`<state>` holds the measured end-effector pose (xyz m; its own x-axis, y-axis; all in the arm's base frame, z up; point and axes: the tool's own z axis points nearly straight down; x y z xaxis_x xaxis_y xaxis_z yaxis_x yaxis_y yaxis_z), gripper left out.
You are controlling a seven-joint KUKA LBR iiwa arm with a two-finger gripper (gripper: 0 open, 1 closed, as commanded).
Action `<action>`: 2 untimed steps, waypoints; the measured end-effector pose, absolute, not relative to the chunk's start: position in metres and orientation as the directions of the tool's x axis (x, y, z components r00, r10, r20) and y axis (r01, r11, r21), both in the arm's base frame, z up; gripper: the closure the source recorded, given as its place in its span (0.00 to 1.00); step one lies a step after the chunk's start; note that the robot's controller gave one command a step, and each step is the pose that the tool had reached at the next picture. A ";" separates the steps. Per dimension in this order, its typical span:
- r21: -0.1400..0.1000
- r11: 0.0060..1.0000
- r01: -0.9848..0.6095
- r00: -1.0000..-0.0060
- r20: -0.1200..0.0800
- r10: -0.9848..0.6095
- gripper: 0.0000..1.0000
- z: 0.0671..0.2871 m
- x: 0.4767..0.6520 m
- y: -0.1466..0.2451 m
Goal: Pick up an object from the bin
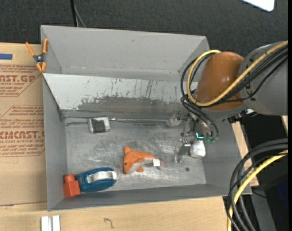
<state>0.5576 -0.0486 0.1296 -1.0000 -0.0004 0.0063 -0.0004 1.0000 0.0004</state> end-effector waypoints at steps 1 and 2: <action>0.000 1.000 -0.001 -1.000 0.004 -0.001 0.00 0.132 0.558 -0.049; 0.000 0.991 -0.134 -0.991 0.004 -0.134 0.00 0.147 0.561 -0.040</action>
Offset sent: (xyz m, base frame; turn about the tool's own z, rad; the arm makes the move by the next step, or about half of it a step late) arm 0.0096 0.0270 0.0519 -0.4099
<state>0.5608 -0.0403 0.1471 -0.9910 -0.1336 0.0038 -0.1336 0.9910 -0.0002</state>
